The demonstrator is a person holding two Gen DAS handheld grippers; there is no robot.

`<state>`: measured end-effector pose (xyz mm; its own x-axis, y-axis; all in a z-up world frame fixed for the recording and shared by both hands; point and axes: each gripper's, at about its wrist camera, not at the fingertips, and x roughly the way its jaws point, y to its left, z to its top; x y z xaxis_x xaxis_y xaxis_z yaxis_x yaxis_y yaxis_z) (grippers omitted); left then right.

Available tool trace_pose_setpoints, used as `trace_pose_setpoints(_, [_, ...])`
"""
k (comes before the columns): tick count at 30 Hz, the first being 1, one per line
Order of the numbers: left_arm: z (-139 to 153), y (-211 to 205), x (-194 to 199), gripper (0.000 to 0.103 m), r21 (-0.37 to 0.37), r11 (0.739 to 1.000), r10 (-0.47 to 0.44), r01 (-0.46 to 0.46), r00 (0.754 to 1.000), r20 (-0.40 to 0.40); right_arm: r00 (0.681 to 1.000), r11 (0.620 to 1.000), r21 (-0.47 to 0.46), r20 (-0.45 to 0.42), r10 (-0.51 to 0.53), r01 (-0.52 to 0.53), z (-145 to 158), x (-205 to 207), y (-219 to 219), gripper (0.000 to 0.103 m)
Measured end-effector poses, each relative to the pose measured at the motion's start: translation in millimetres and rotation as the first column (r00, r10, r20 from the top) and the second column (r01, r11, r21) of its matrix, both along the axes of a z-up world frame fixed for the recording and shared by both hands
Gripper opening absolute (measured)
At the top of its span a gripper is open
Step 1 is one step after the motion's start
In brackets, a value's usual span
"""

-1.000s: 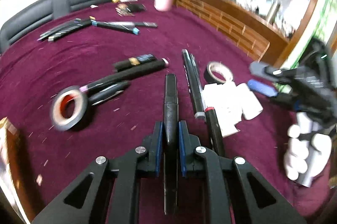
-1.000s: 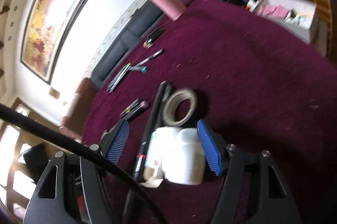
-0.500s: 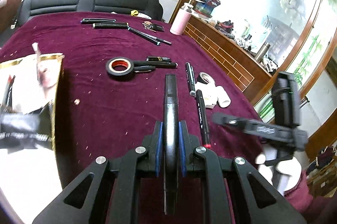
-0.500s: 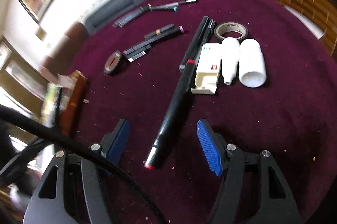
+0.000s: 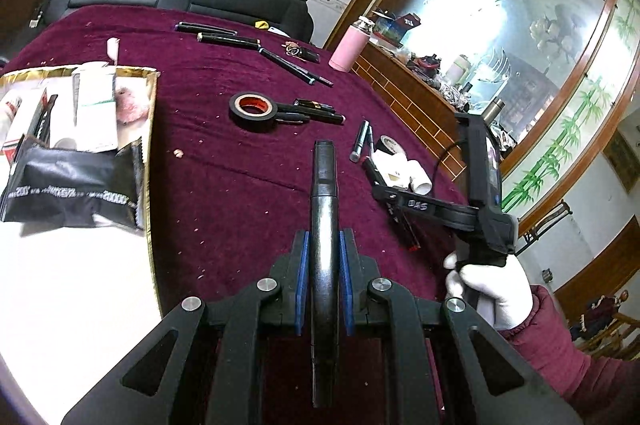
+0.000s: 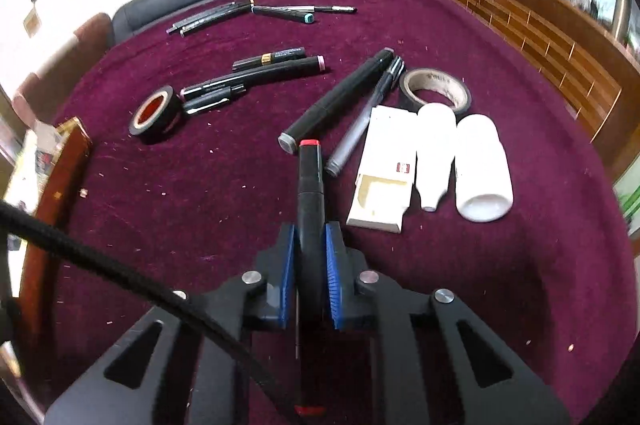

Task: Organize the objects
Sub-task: 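Carry the black markers into the white box and release them from both tools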

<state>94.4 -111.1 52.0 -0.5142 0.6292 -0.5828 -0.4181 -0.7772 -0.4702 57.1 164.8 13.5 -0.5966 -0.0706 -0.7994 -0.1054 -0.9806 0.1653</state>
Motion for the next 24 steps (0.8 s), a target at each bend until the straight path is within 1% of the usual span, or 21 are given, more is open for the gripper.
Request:
trace_pose_setpoints(3, [-2, -5, 1, 0.011, 0.007, 1.0, 0.013, -0.013, 1.0, 0.005, 1.0, 0.997, -0.077, 0.0, 0.009, -0.009, 2, 6, 5, 0.012])
trace_pose_setpoints(5, [-3, -9, 2, 0.011, 0.01, 1.0, 0.019, -0.019, 1.0, 0.006, 1.0, 0.987, -0.161, -0.006, 0.026, -0.026, 3, 10, 9, 0.012])
trace_pose_setpoints(9, [-1, -15, 6, 0.011, 0.013, 0.999, 0.032, -0.032, 0.999, 0.005, 0.997, 0.948, -0.311, -0.04, 0.062, -0.072, 9, 20, 13, 0.012])
trace_pose_setpoints(12, [6, -26, 10, 0.011, 0.017, 0.998, 0.058, -0.058, 0.998, -0.005, 0.992, 0.914, -0.387, -0.07, 0.101, -0.121, 19, 25, 6, 0.013])
trace_pose_setpoints(15, [15, -48, 14, 0.011, 0.031, 0.995, 0.1, -0.099, 0.995, -0.016, 0.983, 0.874, -0.45, -0.092, 0.162, -0.186, 30, 24, -10, 0.013])
trace_pose_setpoints(17, [19, -67, 16, 0.011, 0.033, 0.989, 0.143, -0.142, 0.989, -0.023, 0.97, 0.833, -0.497, -0.105, 0.22, -0.243, 37, 19, -29, 0.013])
trace_pose_setpoints(20, [23, -100, 18, 0.011, 0.016, 0.975, 0.222, -0.222, 0.975, -0.031, 0.947, 0.774, -0.55, -0.118, 0.3, -0.314, 44, 9, -59, 0.013])
trace_pose_setpoints(24, [23, -144, 14, 0.011, -0.023, 0.946, 0.322, -0.322, 0.946, -0.027, 0.911, 0.695, -0.609, -0.123, 0.393, -0.382, 48, -9, -105, 0.013])
